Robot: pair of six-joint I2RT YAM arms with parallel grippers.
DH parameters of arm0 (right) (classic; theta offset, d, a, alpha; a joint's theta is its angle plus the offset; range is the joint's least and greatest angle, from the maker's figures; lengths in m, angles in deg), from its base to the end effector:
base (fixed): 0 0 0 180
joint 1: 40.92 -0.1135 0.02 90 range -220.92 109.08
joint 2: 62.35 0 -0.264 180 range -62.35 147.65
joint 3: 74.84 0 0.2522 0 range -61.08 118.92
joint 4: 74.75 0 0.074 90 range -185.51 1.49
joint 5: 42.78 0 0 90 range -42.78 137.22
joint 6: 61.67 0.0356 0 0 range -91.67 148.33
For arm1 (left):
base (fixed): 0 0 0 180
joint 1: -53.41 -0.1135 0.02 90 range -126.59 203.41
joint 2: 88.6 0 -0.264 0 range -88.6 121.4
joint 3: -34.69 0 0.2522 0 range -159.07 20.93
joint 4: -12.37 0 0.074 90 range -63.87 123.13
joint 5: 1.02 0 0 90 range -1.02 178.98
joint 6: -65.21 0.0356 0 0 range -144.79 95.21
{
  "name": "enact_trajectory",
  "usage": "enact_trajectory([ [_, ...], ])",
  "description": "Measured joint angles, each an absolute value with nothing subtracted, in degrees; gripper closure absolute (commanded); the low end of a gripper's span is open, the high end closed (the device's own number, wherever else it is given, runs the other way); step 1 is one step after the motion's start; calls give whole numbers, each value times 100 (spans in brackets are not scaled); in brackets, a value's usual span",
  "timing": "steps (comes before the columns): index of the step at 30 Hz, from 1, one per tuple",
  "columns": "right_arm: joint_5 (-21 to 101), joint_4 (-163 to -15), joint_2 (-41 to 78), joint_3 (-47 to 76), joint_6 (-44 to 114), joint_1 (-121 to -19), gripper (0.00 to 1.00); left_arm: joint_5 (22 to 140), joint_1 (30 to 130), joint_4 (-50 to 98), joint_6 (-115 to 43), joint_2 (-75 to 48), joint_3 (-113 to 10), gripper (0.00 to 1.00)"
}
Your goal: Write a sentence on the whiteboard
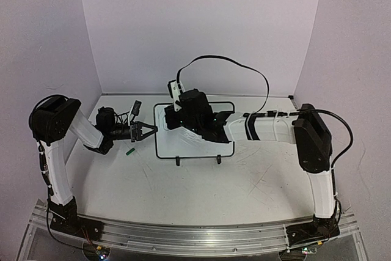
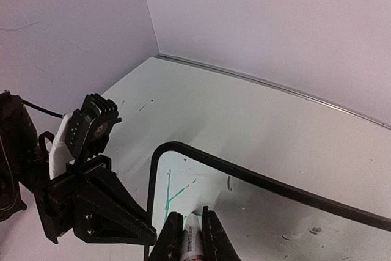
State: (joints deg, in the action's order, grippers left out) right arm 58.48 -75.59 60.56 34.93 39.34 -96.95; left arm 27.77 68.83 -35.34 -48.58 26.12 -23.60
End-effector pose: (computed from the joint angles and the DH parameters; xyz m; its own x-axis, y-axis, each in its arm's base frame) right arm 0.2934 0.4230 0.2515 -0.2676 -0.0620 -0.9615 -0.6687 0.7304 0.1390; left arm 0.3387 -0.1258 0.1294 -0.5222 -0.0575 -0.8509 0.8223 0.2303 -0.5203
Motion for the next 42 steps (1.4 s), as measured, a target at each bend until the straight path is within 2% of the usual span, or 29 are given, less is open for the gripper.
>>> enact_trajectory([
  [6, 5742, -7539, 6042, 3451, 3952, -9695, 100, 2767, 6883, -3536, -4858, 2612, -2360, 100],
  [12, 5717, -7351, 5483, 2450, 3956, -9650, 100, 2736, 6883, -3543, -4856, 2612, -2360, 100],
  [17, 5777, -7281, 5143, 2126, 3958, -9543, 100, 2731, 6883, -3543, -4856, 2612, -2360, 100],
  [42, 5659, -7176, 5359, 2454, 3956, -9473, 100, 2719, 6883, -3543, -4856, 2612, -2360, 100],
])
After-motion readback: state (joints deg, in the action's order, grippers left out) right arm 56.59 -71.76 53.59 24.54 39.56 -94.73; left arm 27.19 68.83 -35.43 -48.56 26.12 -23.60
